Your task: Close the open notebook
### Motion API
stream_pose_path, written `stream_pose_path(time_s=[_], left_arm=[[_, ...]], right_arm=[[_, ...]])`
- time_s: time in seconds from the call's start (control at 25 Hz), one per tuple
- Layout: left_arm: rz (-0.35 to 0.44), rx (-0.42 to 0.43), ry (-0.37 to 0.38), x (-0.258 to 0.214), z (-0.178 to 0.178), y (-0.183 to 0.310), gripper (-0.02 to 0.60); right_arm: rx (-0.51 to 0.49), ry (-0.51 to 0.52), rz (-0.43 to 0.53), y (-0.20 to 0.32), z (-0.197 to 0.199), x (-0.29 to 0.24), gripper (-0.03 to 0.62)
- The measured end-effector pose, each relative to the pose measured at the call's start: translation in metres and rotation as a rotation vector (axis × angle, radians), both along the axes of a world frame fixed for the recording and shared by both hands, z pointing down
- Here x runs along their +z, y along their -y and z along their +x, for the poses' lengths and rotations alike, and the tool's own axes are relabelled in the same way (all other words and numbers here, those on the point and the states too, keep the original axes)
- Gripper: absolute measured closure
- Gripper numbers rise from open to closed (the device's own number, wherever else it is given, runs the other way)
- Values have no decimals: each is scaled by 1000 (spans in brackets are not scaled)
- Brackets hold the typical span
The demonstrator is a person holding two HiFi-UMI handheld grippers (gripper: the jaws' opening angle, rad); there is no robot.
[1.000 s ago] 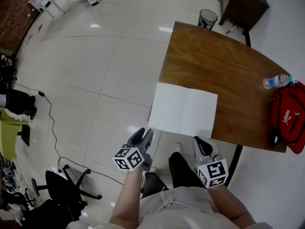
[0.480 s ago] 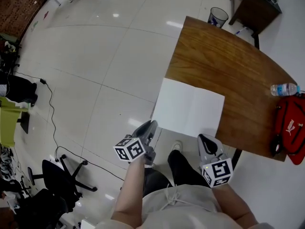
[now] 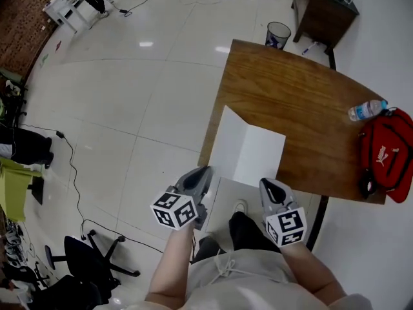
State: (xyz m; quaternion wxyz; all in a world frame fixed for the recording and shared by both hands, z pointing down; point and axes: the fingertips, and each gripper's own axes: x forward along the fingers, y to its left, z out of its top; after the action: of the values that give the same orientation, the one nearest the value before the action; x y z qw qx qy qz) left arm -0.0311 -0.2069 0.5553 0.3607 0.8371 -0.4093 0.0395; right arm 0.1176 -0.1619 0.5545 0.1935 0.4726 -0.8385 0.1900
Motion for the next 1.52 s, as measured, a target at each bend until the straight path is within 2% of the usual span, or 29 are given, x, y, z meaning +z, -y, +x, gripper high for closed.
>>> stream_pose_path(time_s=[0.12, 0.24, 0.56, 0.8, 1.04, 1.12, 1.16, 1.24, 1.32, 1.4, 1.52], left_arm=[[48, 97, 43, -22, 31, -4, 566], [65, 179, 55, -30, 64, -11, 565], [15, 332, 22, -3, 142, -36, 545], [-68, 403, 17, 45, 190, -55, 526], [-132, 415, 48, 92, 215, -66, 510], [-153, 436, 36, 99, 222, -73, 487], [-156, 453, 27, 99, 226, -77, 433], [-129, 485, 16, 92, 230, -80, 403], [-58, 487, 9, 69, 223, -77, 400], [48, 464, 15, 35, 205, -74, 400], [253, 415, 72, -26, 162, -73, 410]], right_arm=[[65, 10, 12, -6, 15, -8, 588], [136, 14, 28, -11, 36, -14, 588], [304, 9, 24, -36, 92, -10, 588], [366, -4, -37, -62, 118, 17, 588], [419, 3, -92, -77, 135, 40, 588], [427, 3, -100, -81, 137, 43, 588], [430, 1, -100, -82, 138, 44, 588], [439, -2, -88, -81, 140, 42, 588], [452, -1, -62, -79, 137, 33, 588], [457, 0, -30, -81, 128, 19, 588], [446, 0, 34, -90, 106, -8, 588]])
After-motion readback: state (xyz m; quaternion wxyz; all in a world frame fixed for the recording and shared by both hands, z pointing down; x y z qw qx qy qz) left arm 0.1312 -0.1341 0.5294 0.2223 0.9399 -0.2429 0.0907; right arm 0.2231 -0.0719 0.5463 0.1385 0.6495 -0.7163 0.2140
